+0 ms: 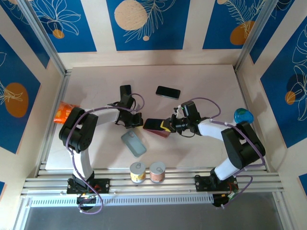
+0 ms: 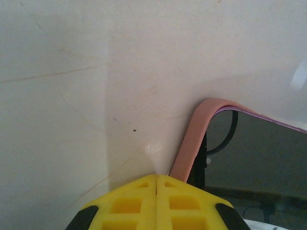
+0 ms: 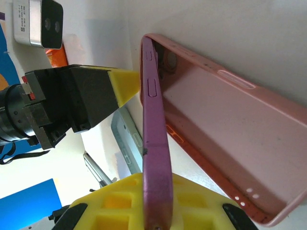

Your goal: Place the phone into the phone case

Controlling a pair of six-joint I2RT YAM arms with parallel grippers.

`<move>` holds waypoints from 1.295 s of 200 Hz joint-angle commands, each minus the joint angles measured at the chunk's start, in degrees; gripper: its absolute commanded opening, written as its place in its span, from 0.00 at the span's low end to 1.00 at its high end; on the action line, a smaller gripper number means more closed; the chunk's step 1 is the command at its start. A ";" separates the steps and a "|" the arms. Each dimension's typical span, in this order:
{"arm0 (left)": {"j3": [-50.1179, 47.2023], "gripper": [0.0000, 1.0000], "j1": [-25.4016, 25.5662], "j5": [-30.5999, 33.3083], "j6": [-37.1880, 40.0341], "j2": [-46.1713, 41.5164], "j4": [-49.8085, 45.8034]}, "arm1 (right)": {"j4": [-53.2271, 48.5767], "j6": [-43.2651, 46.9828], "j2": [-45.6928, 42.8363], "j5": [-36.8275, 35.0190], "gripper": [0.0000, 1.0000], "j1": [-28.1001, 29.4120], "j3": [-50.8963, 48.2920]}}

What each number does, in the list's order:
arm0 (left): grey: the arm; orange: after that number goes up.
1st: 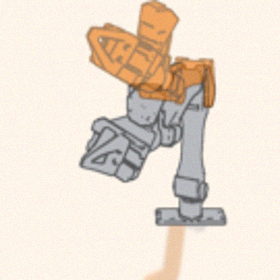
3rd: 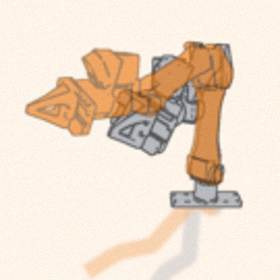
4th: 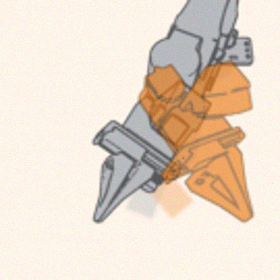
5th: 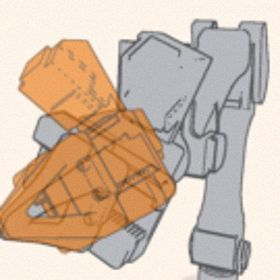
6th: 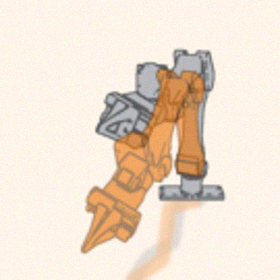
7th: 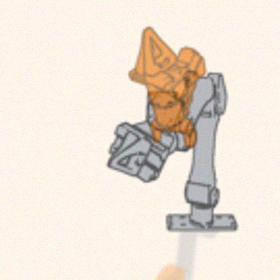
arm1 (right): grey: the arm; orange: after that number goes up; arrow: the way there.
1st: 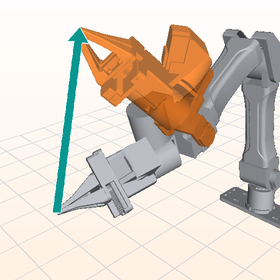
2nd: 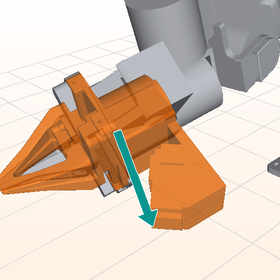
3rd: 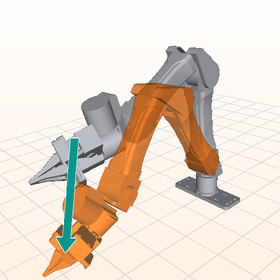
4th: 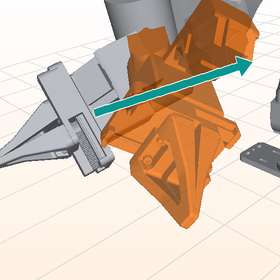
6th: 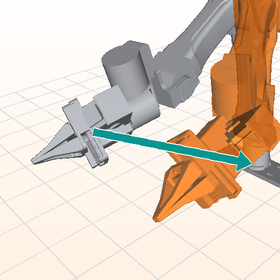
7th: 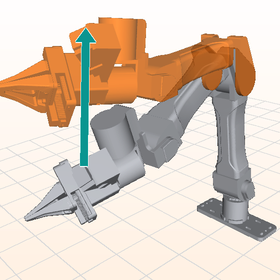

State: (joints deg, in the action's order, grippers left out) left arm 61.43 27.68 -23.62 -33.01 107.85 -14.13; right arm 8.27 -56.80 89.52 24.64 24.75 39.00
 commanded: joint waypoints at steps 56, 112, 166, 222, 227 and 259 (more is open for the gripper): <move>-2.61 0.00 3.13 -0.37 -1.62 -0.80 -1.11 | -1.95 0.60 3.78 -3.14 0.00 1.33 0.34; -3.20 0.00 3.52 -0.59 -2.57 -1.92 -0.48 | -0.50 0.11 1.94 -5.01 0.00 1.83 -1.33; -4.21 0.00 4.46 -0.81 -3.73 -2.22 1.05 | 1.29 0.08 -2.15 -10.66 0.00 3.89 -4.18; -4.63 0.00 5.94 -0.99 -5.53 -2.55 2.55 | 2.11 -0.16 1.06 -9.39 0.00 3.99 -3.47; -4.65 0.00 5.91 -0.92 -5.55 -2.64 2.54 | 2.13 -0.22 1.40 -9.12 0.00 4.01 -3.31; -4.89 0.00 6.02 -1.25 -6.23 -3.41 2.62 | 2.01 -0.42 1.65 -7.69 0.00 3.25 -2.94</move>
State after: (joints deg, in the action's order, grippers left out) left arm 58.08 29.93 -18.59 -37.91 105.27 -9.87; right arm 12.34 -57.17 87.94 20.36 27.14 36.25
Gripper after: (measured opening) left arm 0.054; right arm 0.091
